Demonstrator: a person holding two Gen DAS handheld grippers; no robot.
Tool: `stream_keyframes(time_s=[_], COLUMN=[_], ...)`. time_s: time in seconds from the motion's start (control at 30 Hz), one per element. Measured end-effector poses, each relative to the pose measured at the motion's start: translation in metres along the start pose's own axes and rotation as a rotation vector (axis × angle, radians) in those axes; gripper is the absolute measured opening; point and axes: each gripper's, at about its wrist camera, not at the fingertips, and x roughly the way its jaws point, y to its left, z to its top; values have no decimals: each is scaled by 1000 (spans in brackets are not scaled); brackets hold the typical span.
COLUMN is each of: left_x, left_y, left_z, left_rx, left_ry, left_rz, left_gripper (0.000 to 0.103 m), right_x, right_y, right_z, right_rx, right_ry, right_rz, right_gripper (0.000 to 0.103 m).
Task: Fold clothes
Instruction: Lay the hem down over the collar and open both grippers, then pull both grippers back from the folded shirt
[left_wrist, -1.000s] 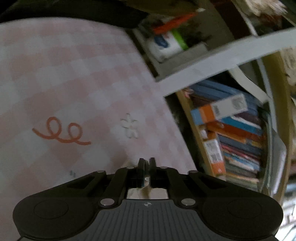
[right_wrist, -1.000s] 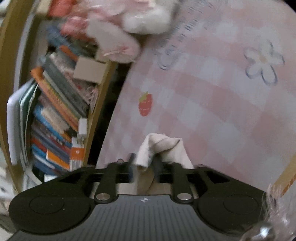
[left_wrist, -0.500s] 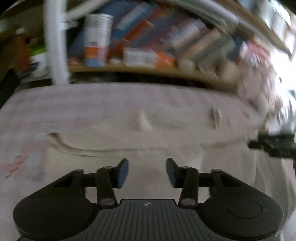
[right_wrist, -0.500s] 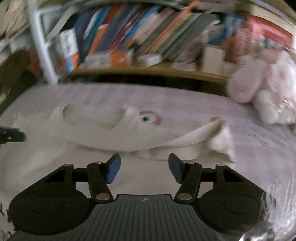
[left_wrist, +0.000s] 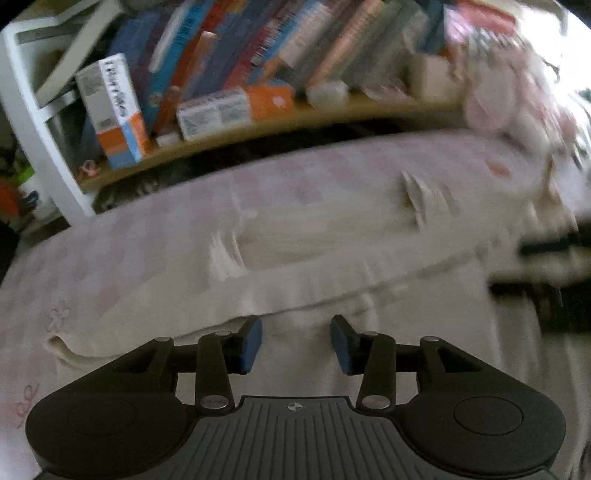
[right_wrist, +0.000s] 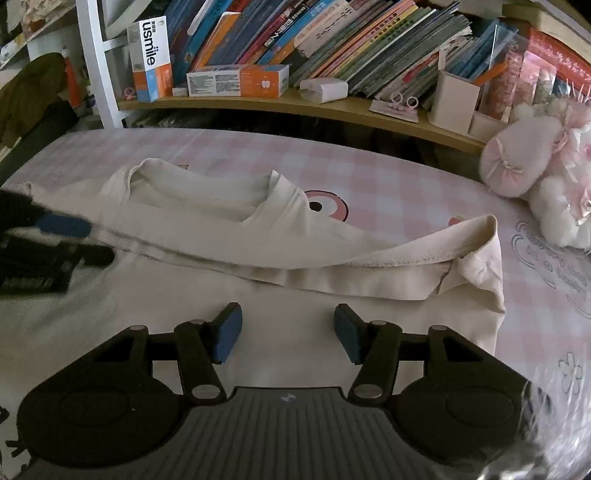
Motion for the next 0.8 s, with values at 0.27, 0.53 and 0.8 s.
stream_keyframes(time_s=[0.27,0.53,0.8], left_x=[48,-16,-29], left_y=[64,55,52], left_z=[71,32,-29], left_rx=[-336,-244,-208], left_ry=[-25,-51,71], left_rz=[59,-187,-121], left_gripper=[41,42,42], right_x=[0,0,2], right_y=[0,-2,-3], right_z=[1,-1,4], right_rx=[-14,-18,-9], right_ry=[13,13,20], right_rz=[9,25,29], right_gripper=[54,55,55])
